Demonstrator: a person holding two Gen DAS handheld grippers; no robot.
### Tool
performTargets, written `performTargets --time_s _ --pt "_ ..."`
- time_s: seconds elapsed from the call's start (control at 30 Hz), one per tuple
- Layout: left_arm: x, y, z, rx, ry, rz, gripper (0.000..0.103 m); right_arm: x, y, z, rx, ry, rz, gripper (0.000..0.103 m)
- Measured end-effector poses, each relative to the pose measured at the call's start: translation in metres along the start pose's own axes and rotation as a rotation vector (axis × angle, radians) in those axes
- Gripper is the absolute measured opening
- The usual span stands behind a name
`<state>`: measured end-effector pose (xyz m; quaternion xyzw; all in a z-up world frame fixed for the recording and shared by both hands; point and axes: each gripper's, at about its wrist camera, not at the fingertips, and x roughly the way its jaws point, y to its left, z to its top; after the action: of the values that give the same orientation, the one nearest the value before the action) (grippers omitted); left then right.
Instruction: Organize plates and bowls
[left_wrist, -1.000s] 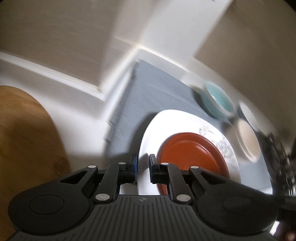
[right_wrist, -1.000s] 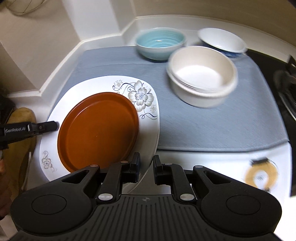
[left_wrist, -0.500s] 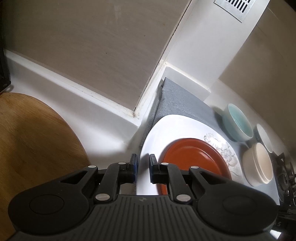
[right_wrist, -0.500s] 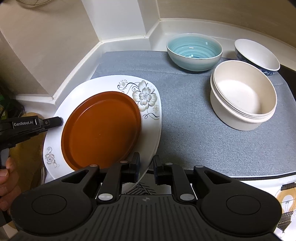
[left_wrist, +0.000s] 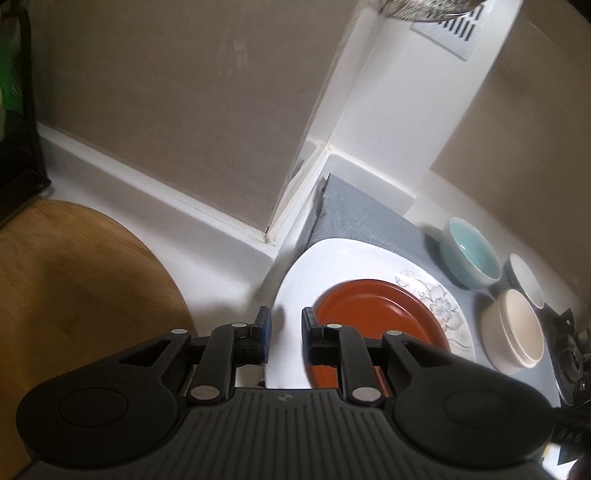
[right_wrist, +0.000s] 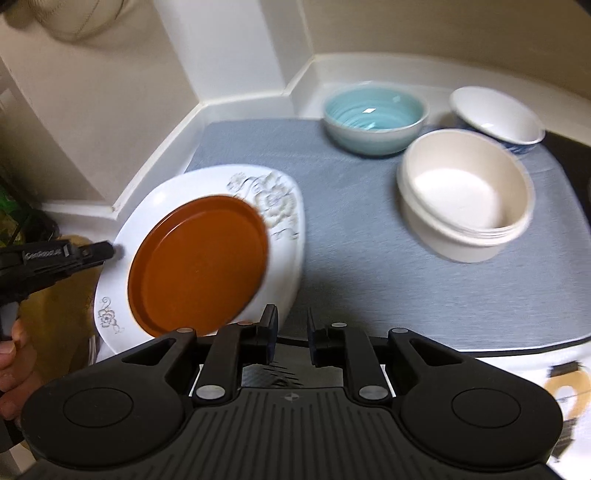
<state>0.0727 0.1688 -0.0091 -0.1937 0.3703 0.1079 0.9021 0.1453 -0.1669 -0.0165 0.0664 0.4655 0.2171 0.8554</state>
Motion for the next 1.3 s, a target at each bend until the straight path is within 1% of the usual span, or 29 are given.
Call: performTargets --time_s 0.03,0.07,0.17,0.27,0.3,0.4,0.47,0.5,0.6,0.7,0.73,0.83,0.97,1.1,1.17,1.23,1.27,1.3 --pt "-0.006 -0.003 -0.003 0.009 -0.014 0.005 0.026 -0.006 -0.007 -0.001 0.012 -0.015 -0.005 0.019" --pt "-0.011 -0.006 -0.005 0.018 -0.026 0.008 0.028 -0.014 -0.014 -0.002 0.026 -0.034 -0.01 0.019" --pt "-0.027 -0.018 -0.015 0.047 -0.059 0.02 0.028 -0.033 -0.037 -0.005 0.065 -0.098 -0.025 0.019" --pt "-0.038 -0.035 -0.027 0.075 -0.069 0.02 0.028 -0.048 -0.065 -0.004 0.127 -0.139 -0.035 0.019" --pt "-0.042 -0.041 -0.031 0.087 -0.07 0.021 0.028 -0.051 -0.075 -0.004 0.148 -0.149 -0.039 0.02" --pt "-0.055 -0.064 -0.048 0.134 -0.073 0.011 0.03 -0.054 -0.101 0.002 0.2 -0.187 -0.063 0.03" --pt "-0.062 -0.082 -0.06 0.169 -0.077 0.009 0.03 -0.049 -0.118 0.009 0.23 -0.194 -0.06 0.035" --pt "-0.066 -0.09 -0.065 0.183 -0.076 0.008 0.03 -0.047 -0.125 0.013 0.243 -0.193 -0.056 0.039" --pt "-0.077 -0.117 -0.078 0.215 -0.056 0.016 0.03 -0.039 -0.149 0.024 0.279 -0.17 -0.046 0.041" --pt "-0.086 -0.14 -0.088 0.241 -0.056 0.018 0.03 -0.031 -0.169 0.035 0.291 -0.141 -0.03 0.047" --pt "-0.089 -0.147 -0.092 0.245 -0.061 0.021 0.032 -0.028 -0.174 0.038 0.29 -0.128 -0.027 0.047" --pt "-0.098 -0.165 -0.106 0.248 -0.067 0.046 0.032 -0.015 -0.186 0.048 0.284 -0.074 0.006 0.047" --pt "-0.117 -0.178 -0.128 0.254 -0.074 0.092 0.032 0.001 -0.196 0.058 0.253 -0.003 0.046 0.048" --pt "-0.132 -0.182 -0.147 0.226 -0.078 0.149 0.032 0.011 -0.199 0.064 0.239 0.029 0.104 0.048" --pt "-0.136 -0.182 -0.151 0.2 -0.083 0.173 0.032 0.014 -0.199 0.067 0.235 0.039 0.115 0.048" --pt "-0.14 -0.185 -0.154 0.185 -0.091 0.185 0.032 0.016 -0.199 0.068 0.235 0.05 0.129 0.035" --pt "-0.14 -0.186 -0.153 0.184 -0.096 0.187 0.032 0.015 -0.2 0.067 0.244 0.053 0.147 0.033" --pt "-0.142 -0.19 -0.154 0.189 -0.102 0.188 0.032 0.015 -0.201 0.067 0.246 0.054 0.159 0.027"
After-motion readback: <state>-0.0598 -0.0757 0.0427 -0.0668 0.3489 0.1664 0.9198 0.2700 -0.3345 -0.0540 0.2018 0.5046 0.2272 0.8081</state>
